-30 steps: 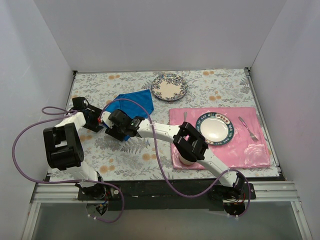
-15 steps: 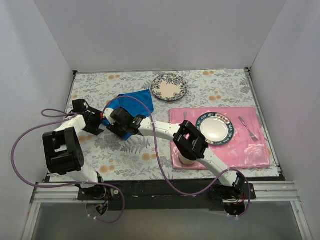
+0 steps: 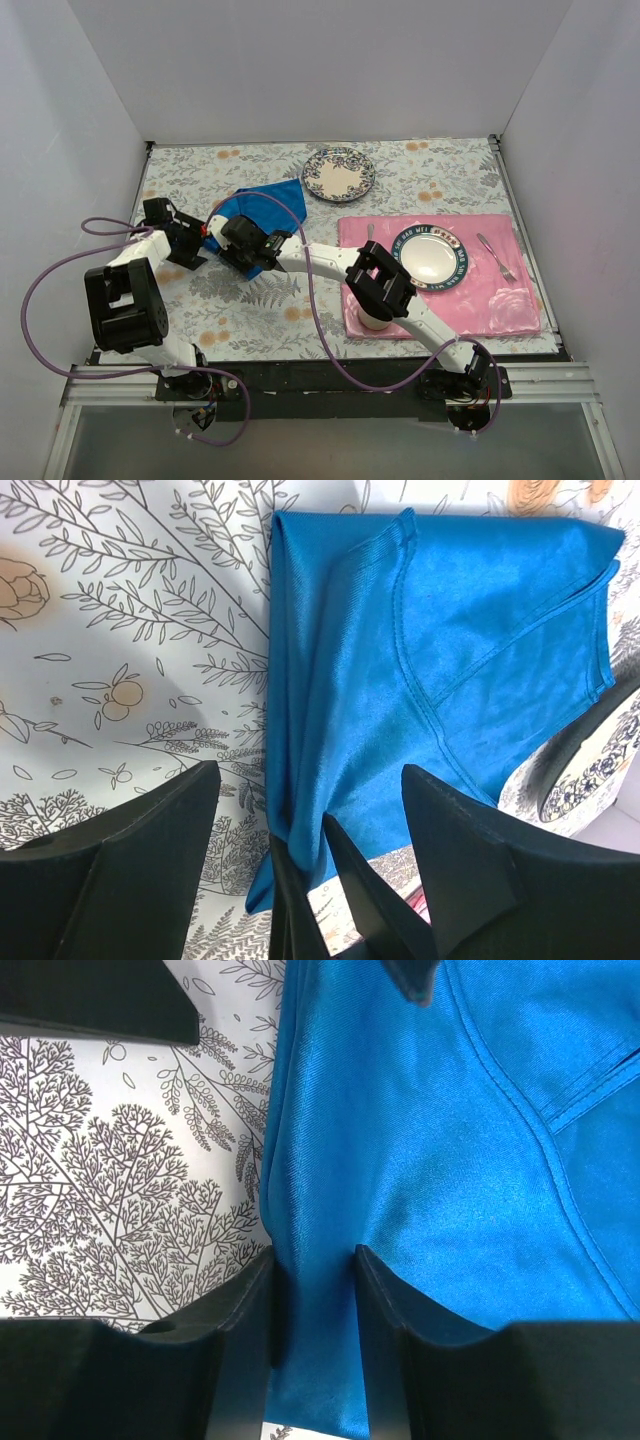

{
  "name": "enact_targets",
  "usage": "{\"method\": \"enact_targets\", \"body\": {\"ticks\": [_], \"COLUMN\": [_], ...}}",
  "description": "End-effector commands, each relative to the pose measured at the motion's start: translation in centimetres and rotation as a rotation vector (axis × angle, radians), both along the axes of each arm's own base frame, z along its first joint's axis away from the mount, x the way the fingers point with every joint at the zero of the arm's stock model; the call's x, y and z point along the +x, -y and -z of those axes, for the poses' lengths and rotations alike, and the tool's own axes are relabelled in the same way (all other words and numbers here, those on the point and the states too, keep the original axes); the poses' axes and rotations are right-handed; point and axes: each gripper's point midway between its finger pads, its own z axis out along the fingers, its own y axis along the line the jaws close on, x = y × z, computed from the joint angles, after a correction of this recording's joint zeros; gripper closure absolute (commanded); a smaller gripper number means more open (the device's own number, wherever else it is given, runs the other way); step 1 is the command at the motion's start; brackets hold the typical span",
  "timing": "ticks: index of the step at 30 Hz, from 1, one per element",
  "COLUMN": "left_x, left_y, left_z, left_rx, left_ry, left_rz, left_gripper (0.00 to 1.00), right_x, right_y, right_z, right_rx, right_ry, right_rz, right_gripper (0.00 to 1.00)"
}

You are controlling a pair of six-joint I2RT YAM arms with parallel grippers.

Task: Fold the napkin, place the utensils inside, and roll it up
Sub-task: Roll the napkin with the utensil

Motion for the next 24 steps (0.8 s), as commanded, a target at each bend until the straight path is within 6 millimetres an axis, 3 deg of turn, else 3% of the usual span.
{"method": "enact_targets", "body": {"ticks": [1, 15, 24], "left_x": [-0.4, -1.3, -1.5], "left_y": [0.5, 2.2, 2.8], "left_z": [0.3, 2.9, 4.5], "left_rx": [-0.032, -0.11, -0.115], "left_ry": [-0.017, -0.031, -0.067], "left_rz": [0.02, 0.061, 0.069], "left_gripper": [0.27, 0.3, 0.33], "right_x": [-1.0, -1.1, -1.1], "right_y": [2.7, 2.5, 2.9], "right_z": [5.4, 4.7, 3.6], "right_rx": [-0.137, -0.037, 0.142], "right_ry": [-0.068, -0.215, -0.477], "right_rz": [0.009, 0.048, 0.04], "right_gripper": [0.61, 0.82, 0.97]}}
